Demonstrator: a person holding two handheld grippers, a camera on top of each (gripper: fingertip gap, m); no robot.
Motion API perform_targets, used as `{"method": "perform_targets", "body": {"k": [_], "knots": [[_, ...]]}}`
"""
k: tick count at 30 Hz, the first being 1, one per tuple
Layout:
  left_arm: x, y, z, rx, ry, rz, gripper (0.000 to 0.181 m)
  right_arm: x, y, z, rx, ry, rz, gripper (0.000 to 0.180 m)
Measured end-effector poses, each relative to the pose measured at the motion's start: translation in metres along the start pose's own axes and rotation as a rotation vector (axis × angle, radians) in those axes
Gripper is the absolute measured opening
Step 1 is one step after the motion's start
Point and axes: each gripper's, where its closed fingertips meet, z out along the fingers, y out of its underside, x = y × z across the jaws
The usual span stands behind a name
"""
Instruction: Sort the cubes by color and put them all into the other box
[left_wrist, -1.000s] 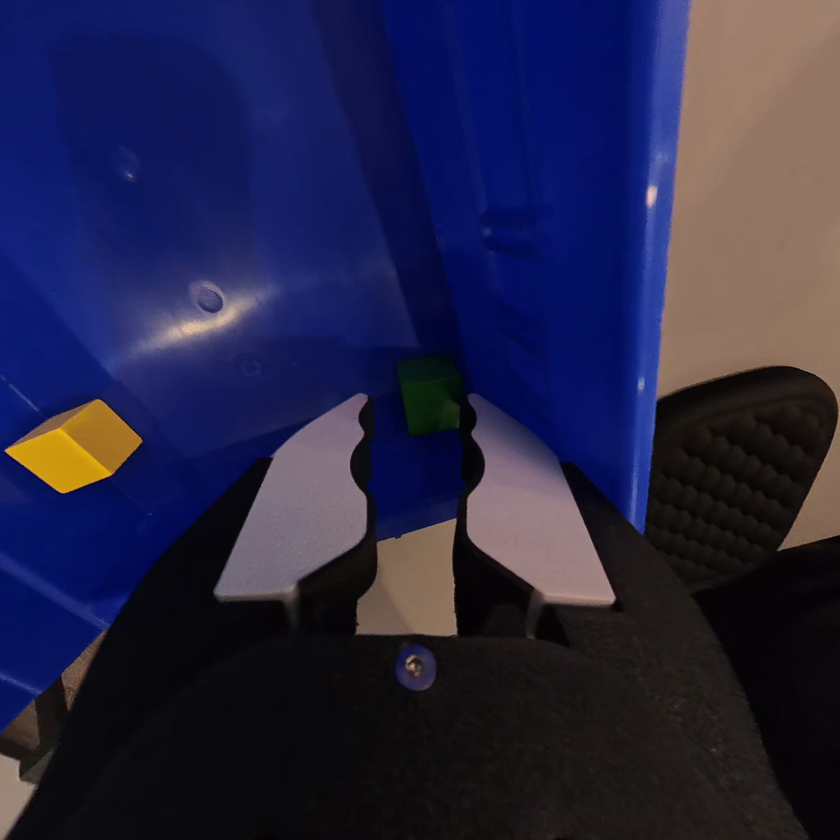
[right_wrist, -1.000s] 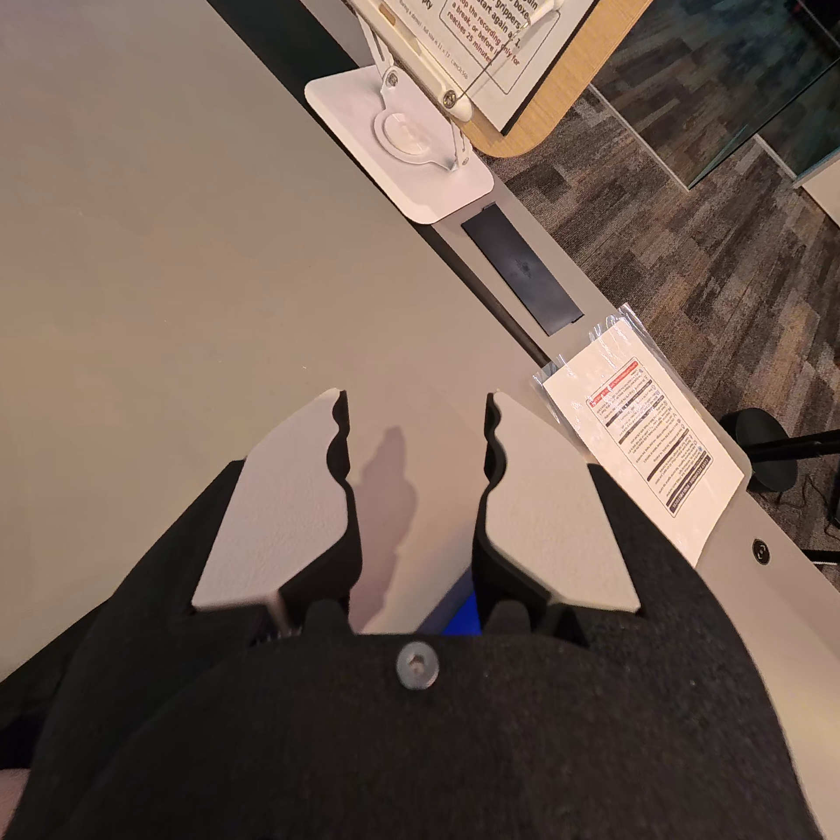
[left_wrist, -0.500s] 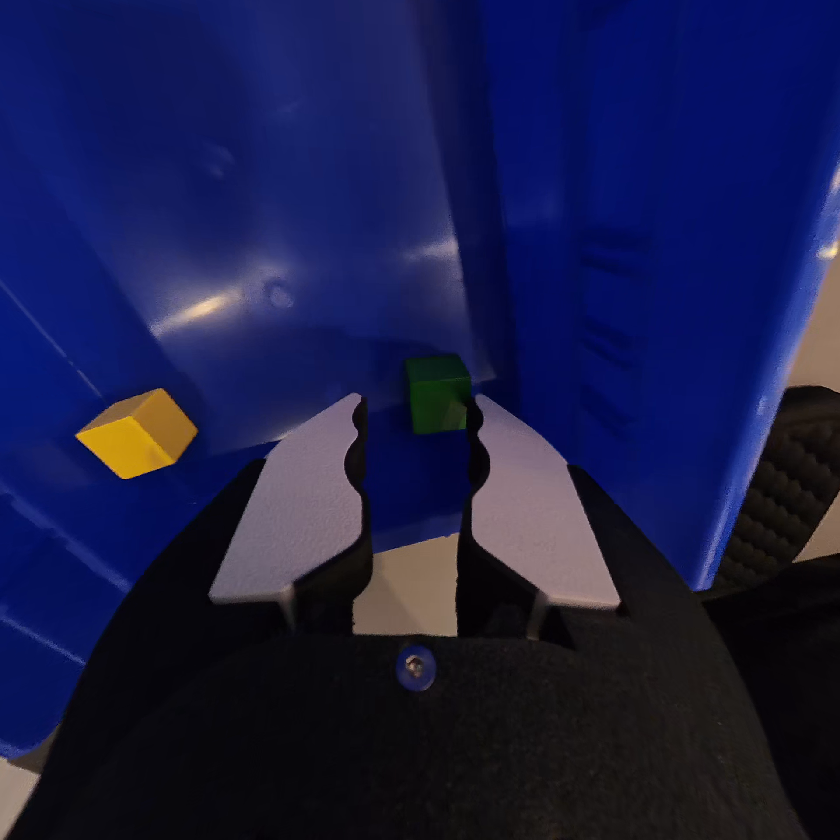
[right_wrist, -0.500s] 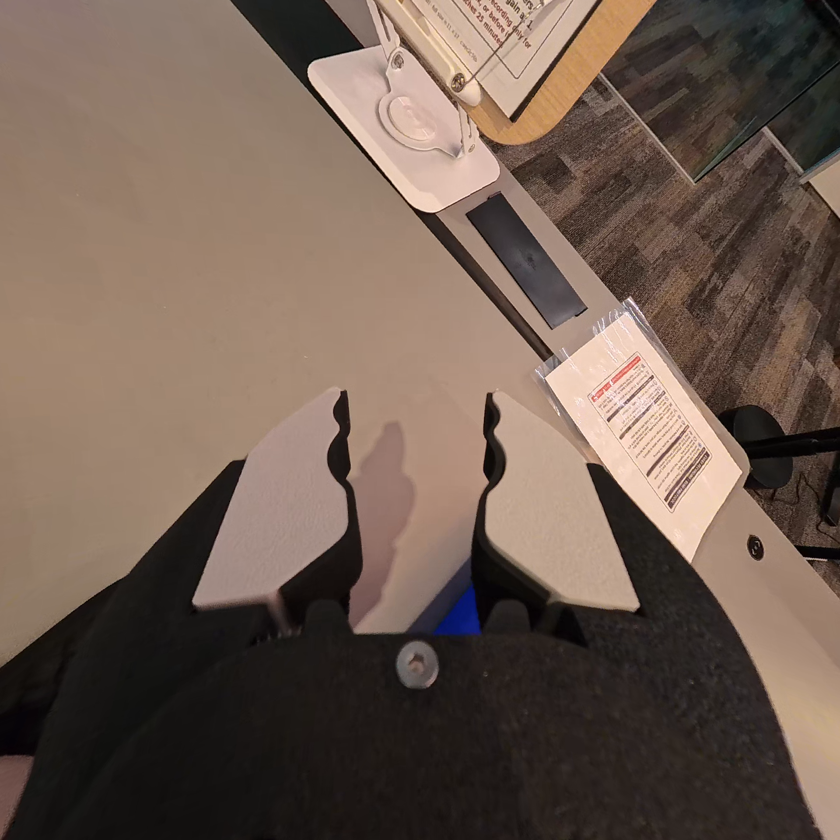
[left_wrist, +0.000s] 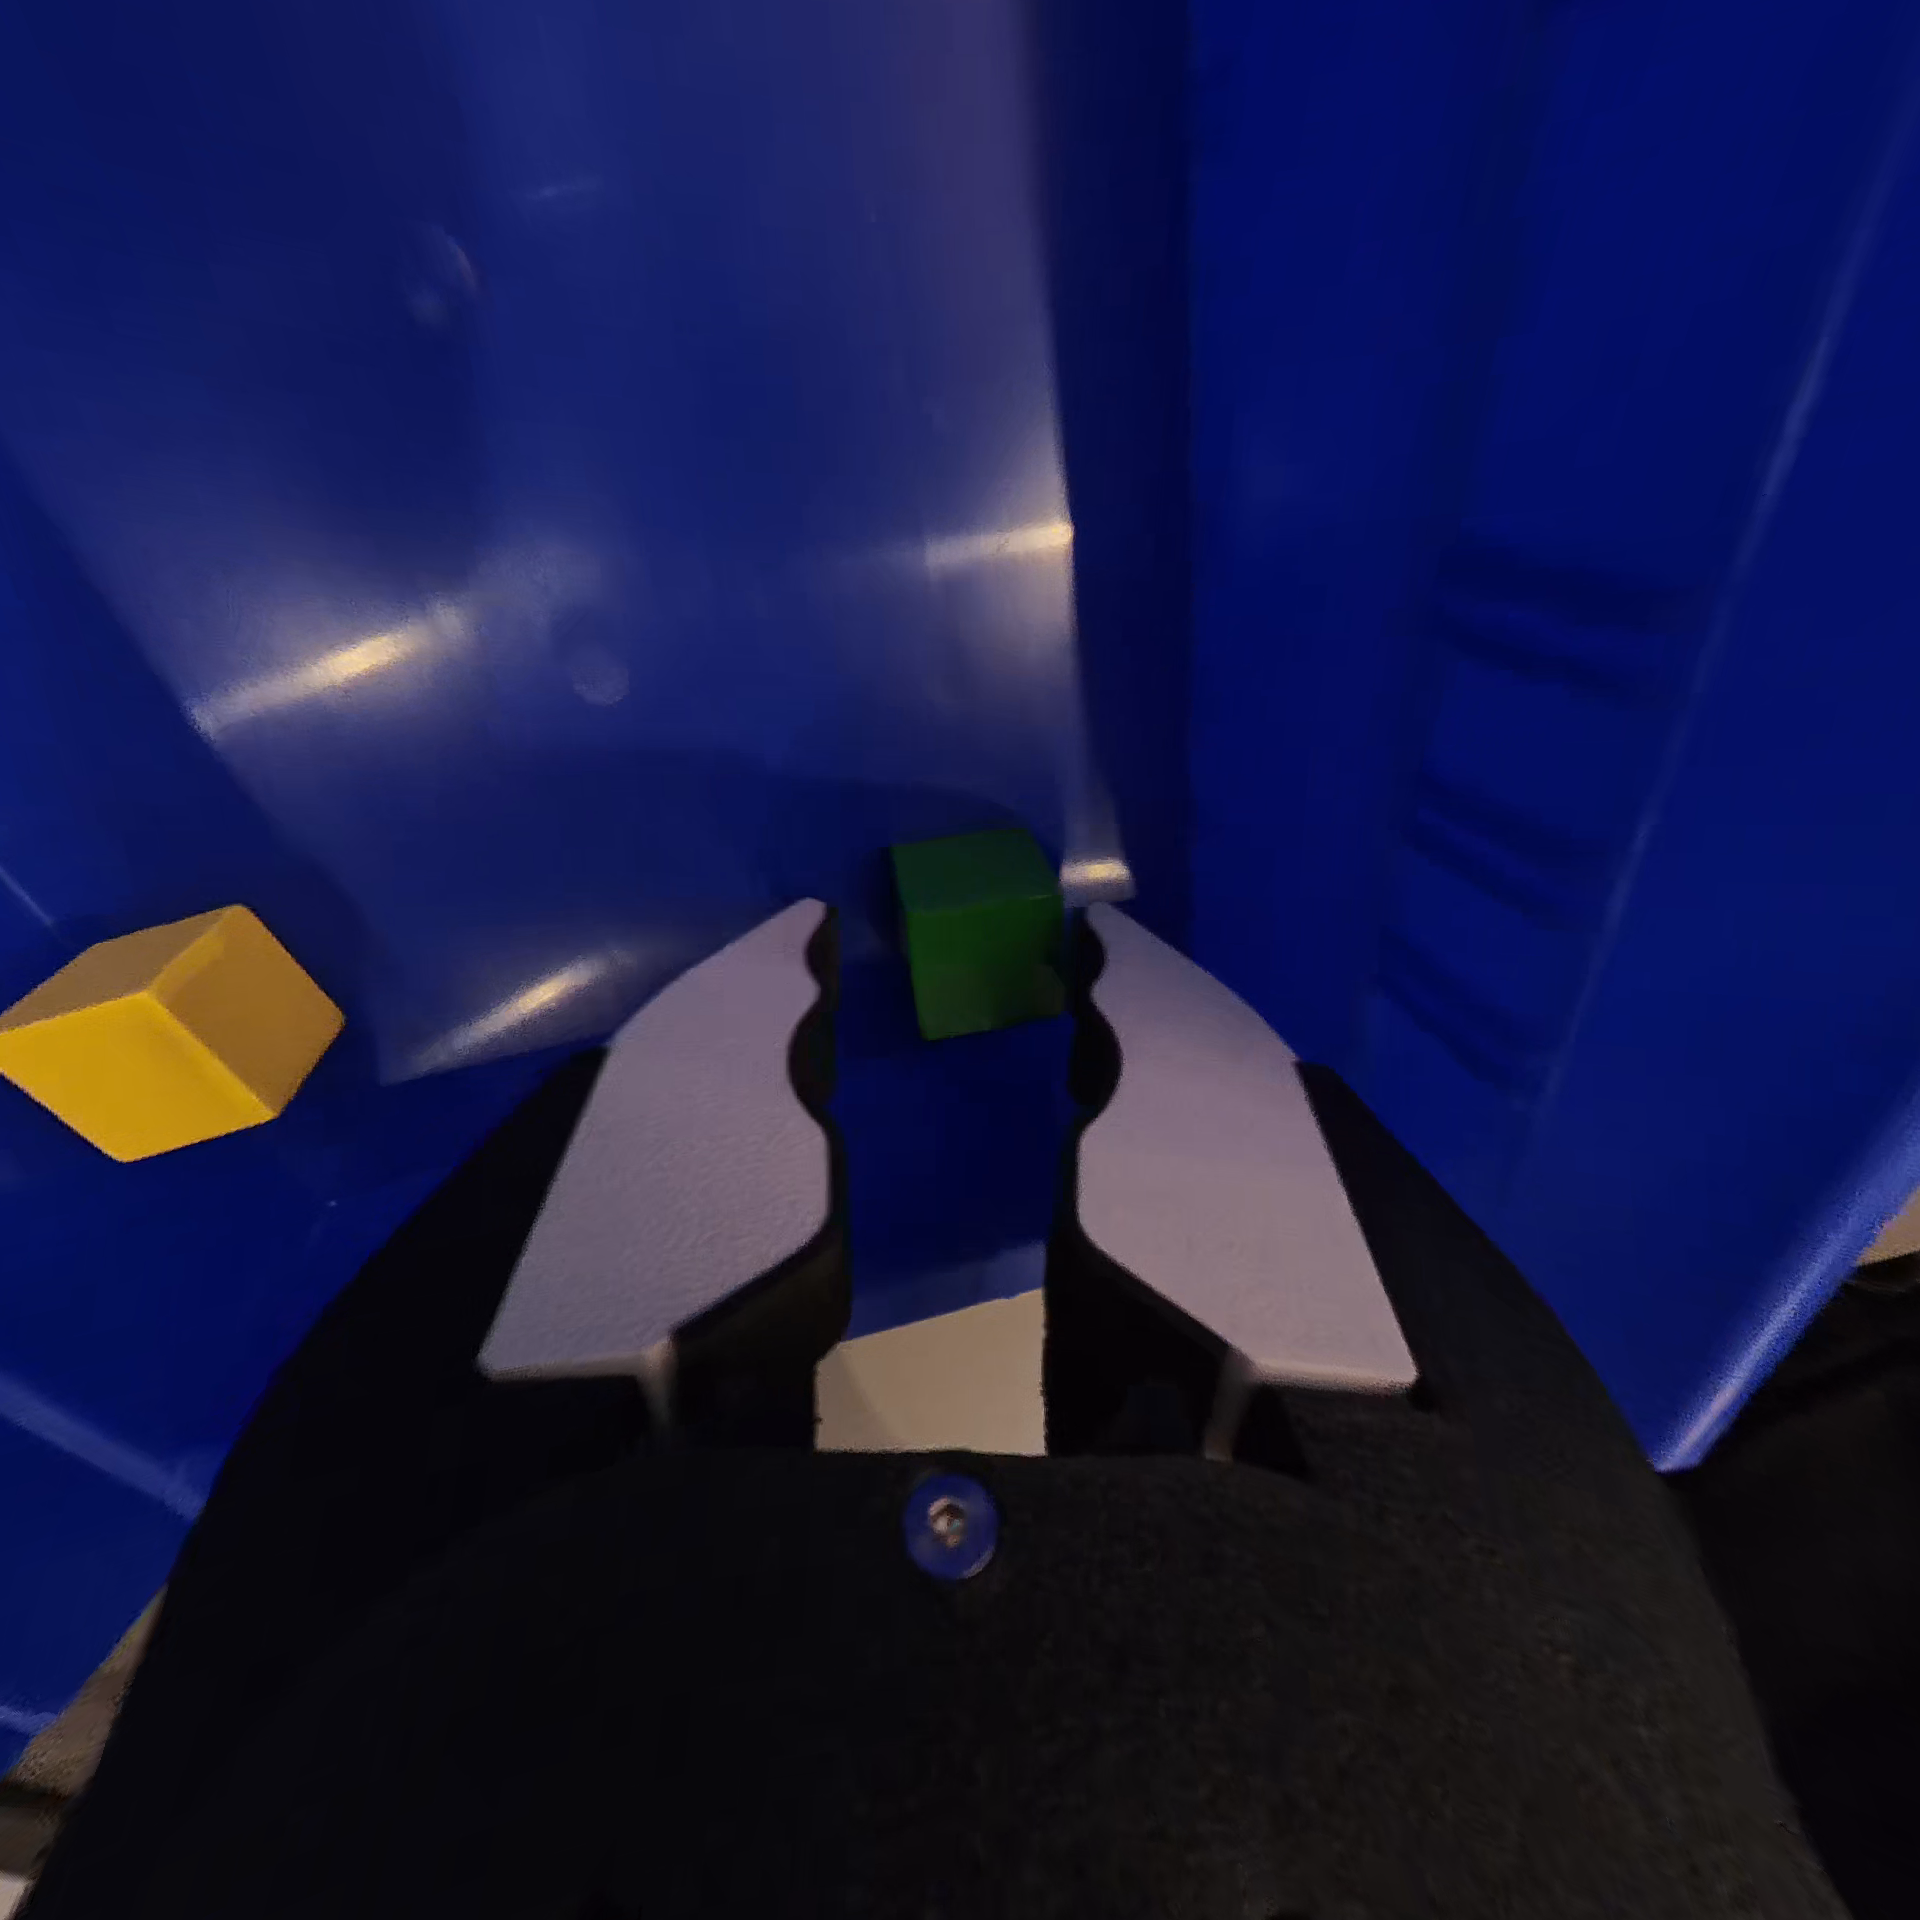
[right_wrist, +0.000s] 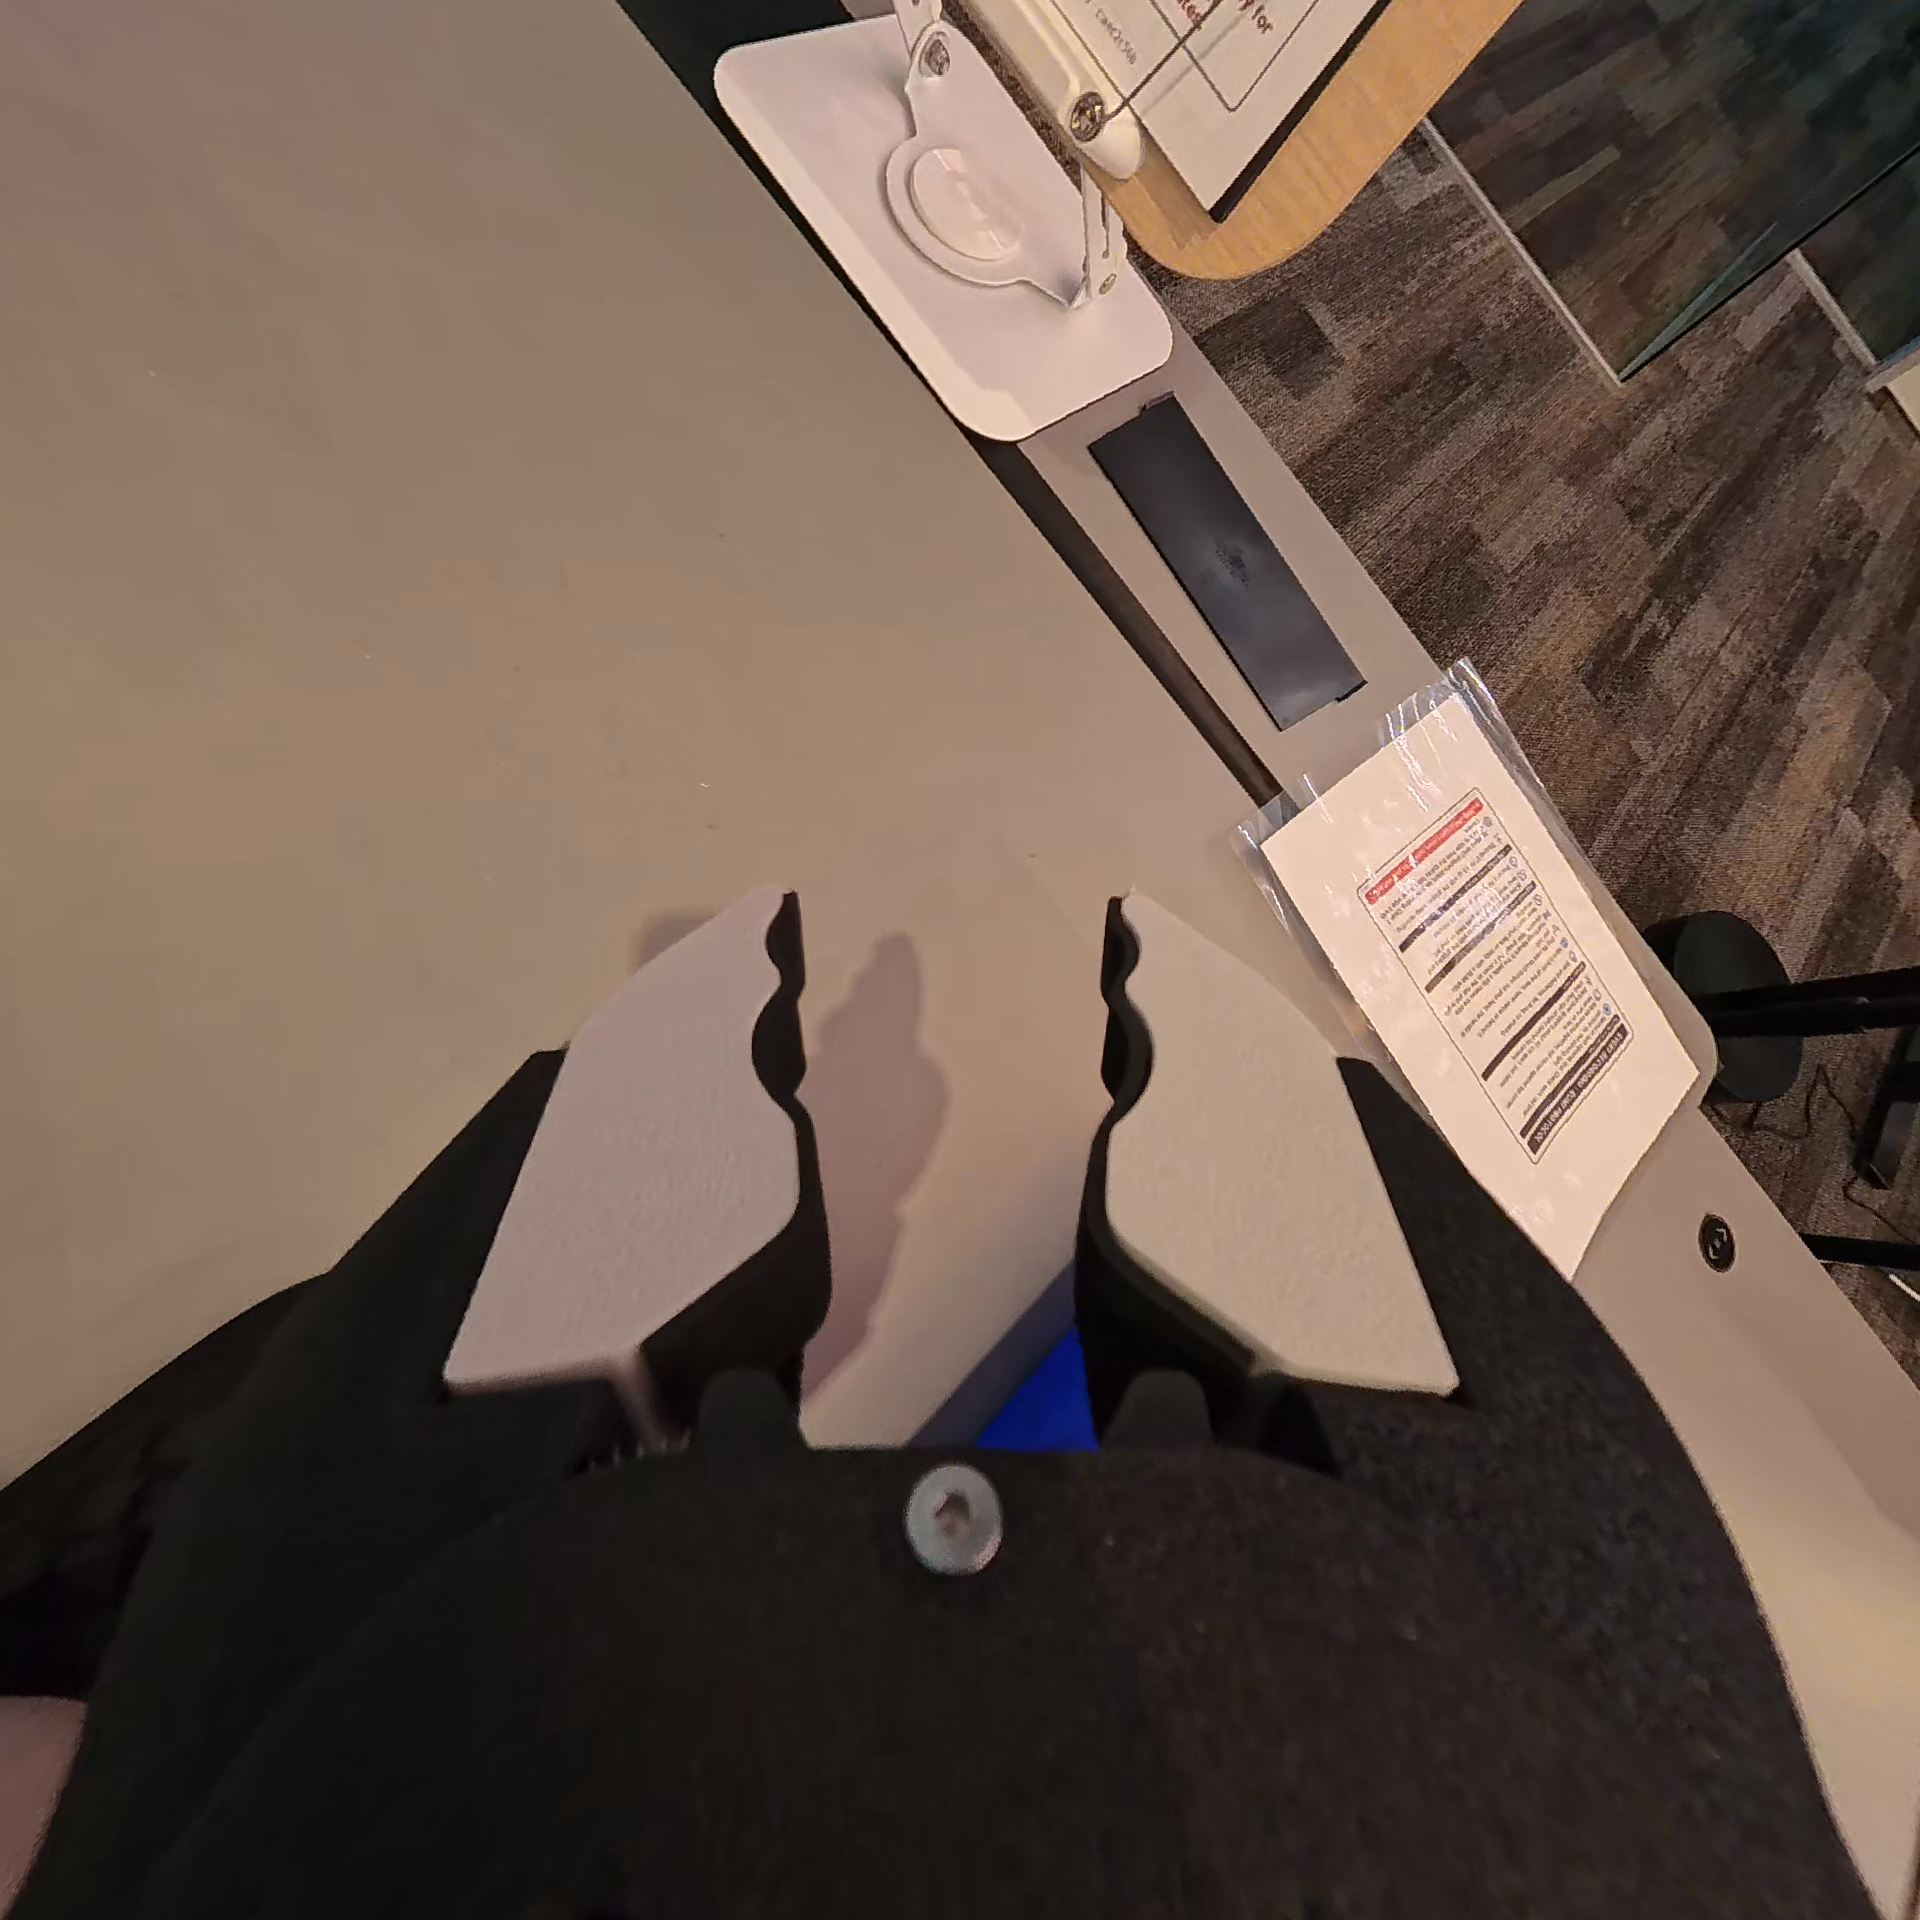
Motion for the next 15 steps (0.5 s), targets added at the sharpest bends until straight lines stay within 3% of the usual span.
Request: {"method": "perform_targets", "body": {"k": [1,5,9,12,15], "knots": [[0.001,-0.002,0.000,0.008,0.010,-0.005,0.031,0.000,0.000,0.000,-0.002,0.000,-0.003,0.054],[-0.001,-0.011,-0.014,0.070,0.014,0.015,0.030,0.000,0.001,0.000,-0.006,0.000,-0.003,0.054],[0.018,-0.038,-0.070,0.344,0.148,0.045,0.030,-0.001,-0.002,0.001,0.000,0.000,-0.012,0.054],[0.070,-0.049,-0.136,0.619,0.353,0.210,0.030,-0.004,-0.007,0.004,0.005,-0.009,-0.028,0.053],[0.144,-0.037,-0.191,0.793,0.607,0.449,0.029,-0.012,-0.015,0.010,0.008,-0.023,-0.061,0.053]]}}
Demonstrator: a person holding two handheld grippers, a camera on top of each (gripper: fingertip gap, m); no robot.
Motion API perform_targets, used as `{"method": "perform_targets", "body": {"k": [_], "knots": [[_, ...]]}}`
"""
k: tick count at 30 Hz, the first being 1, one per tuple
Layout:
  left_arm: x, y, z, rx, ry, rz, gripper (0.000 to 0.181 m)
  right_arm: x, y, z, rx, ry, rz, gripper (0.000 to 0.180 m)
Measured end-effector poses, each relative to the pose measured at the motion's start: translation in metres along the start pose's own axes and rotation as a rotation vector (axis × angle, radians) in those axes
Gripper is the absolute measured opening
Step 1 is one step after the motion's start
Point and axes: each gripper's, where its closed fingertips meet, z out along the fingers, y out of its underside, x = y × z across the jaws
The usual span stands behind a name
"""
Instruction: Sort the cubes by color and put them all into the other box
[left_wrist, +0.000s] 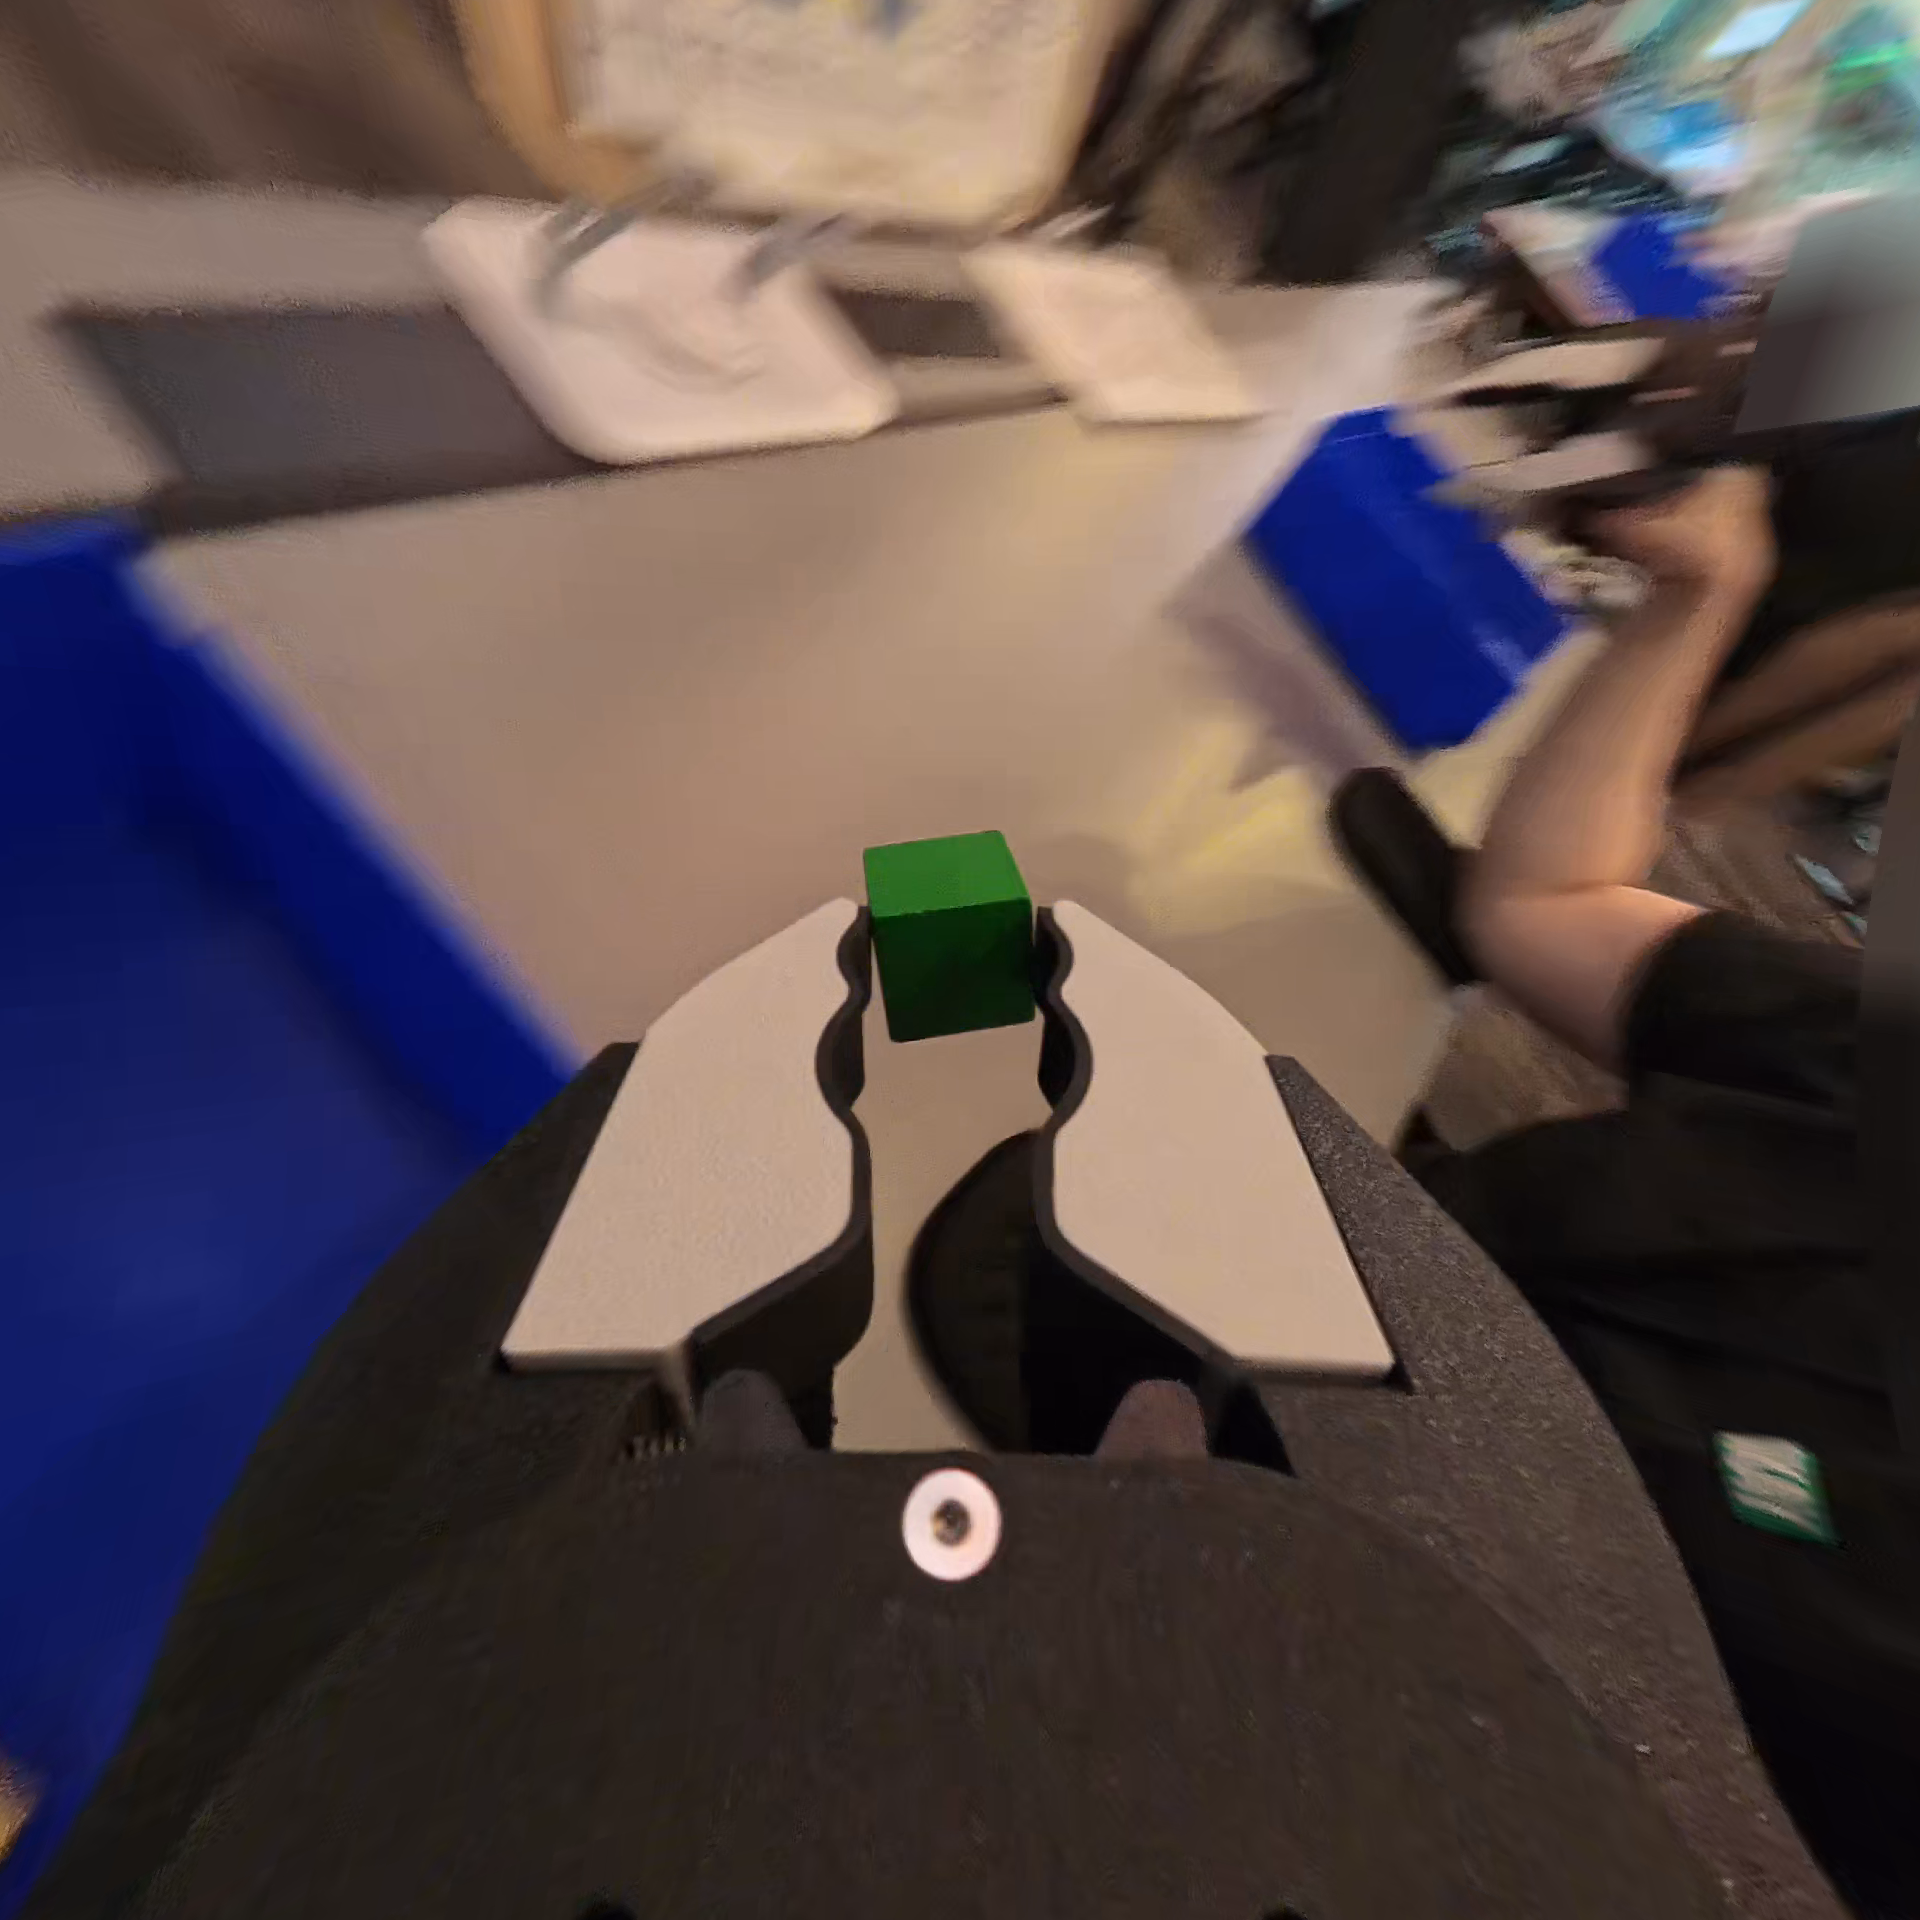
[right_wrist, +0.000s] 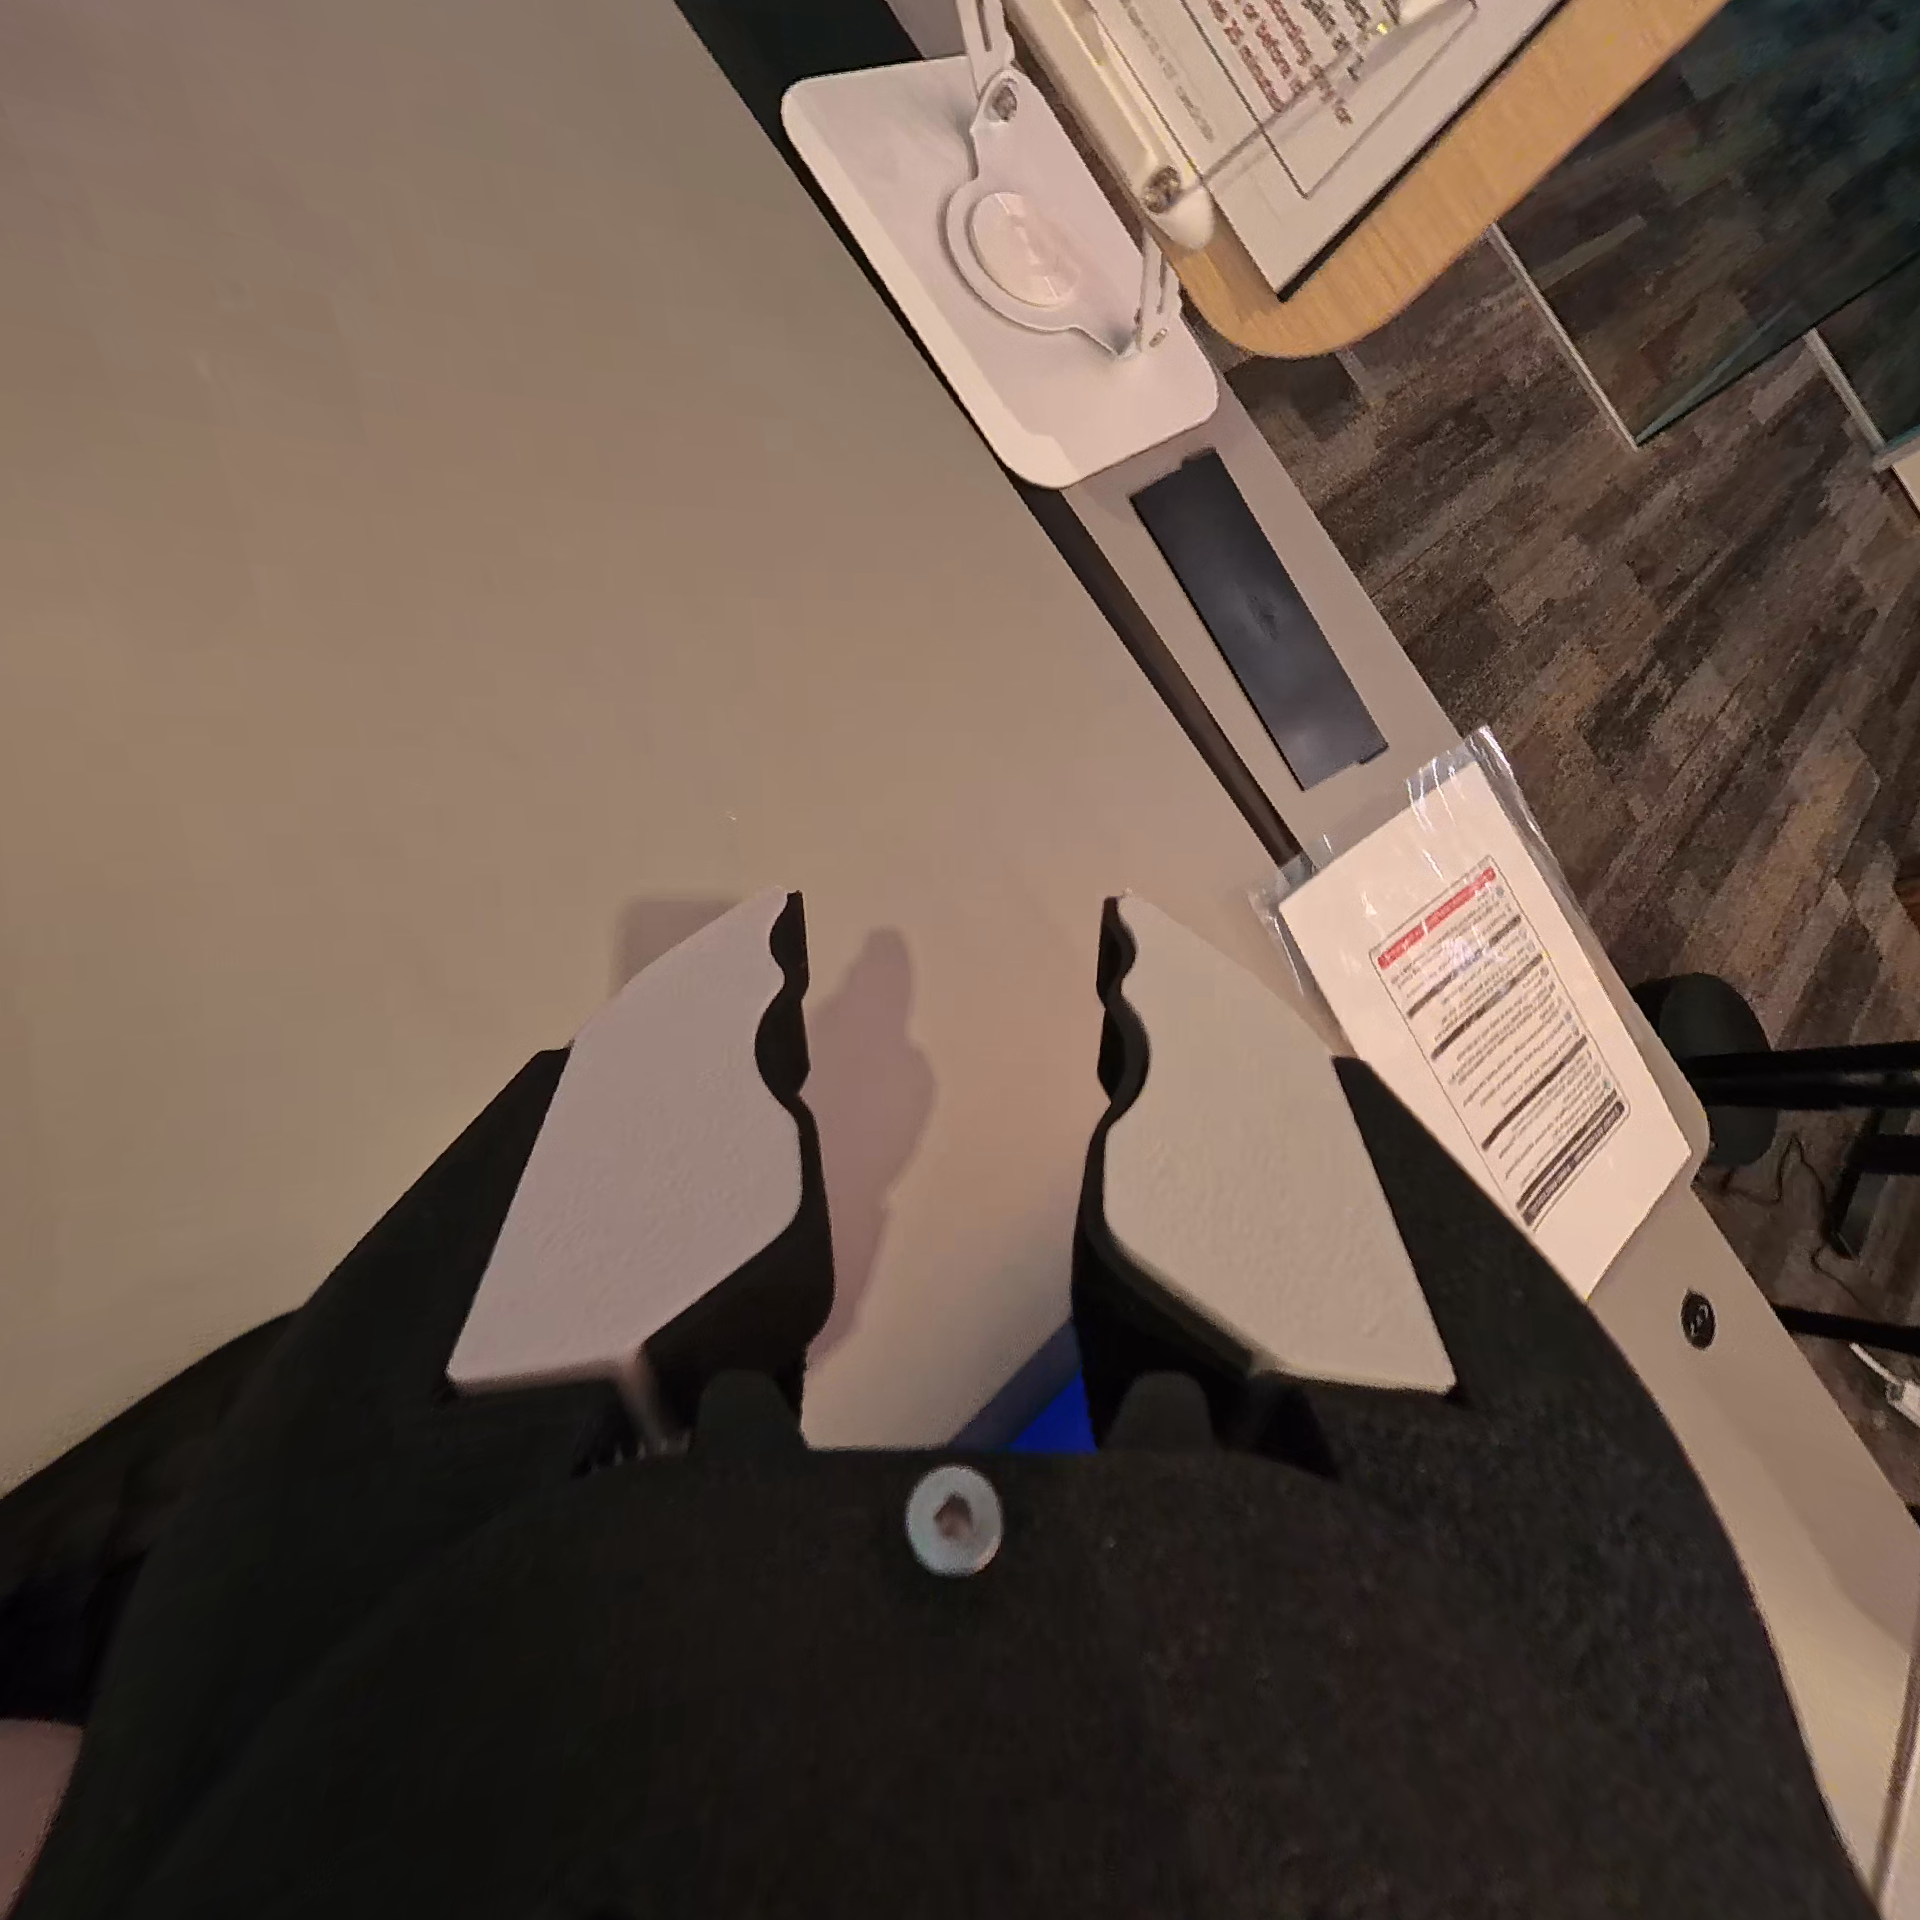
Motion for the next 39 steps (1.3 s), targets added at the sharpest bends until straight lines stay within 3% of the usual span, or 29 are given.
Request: {"method": "perform_targets", "body": {"k": [3,6,9,14,17,22,26,33,39], "knots": [[0.080,-0.023,0.020,0.077,0.307,0.154,0.029,-0.013,-0.014,0.005,0.024,-0.028,-0.059,0.052],[0.143,-0.031,0.046,0.060,0.574,0.264,0.029,-0.032,-0.048,0.002,0.157,-0.071,-0.134,0.052],[0.187,-0.039,0.073,0.037,0.759,0.342,0.029,-0.061,-0.105,-0.021,0.437,-0.117,-0.214,0.053],[0.235,-0.050,0.117,-0.043,1.027,0.257,0.029,-0.150,-0.172,-0.081,0.866,-0.339,-0.381,0.056],[0.242,-0.050,0.149,-0.068,1.054,0.225,0.029,-0.167,-0.182,-0.089,0.916,-0.239,-0.475,0.052],[0.238,-0.042,0.185,-0.141,1.031,0.093,0.029,-0.173,-0.185,-0.073,0.856,-0.092,-0.570,0.040],[0.240,-0.042,0.189,-0.128,1.060,0.047,0.029,-0.179,-0.187,-0.059,0.830,-0.097,-0.573,0.046],[0.247,-0.036,0.189,-0.147,1.110,0.019,0.029,-0.180,-0.189,-0.044,0.793,-0.046,-0.588,0.028],[0.250,-0.034,0.183,-0.163,1.151,0.004,0.028,-0.185,-0.190,-0.054,0.839,-0.106,-0.565,0.028]]}}
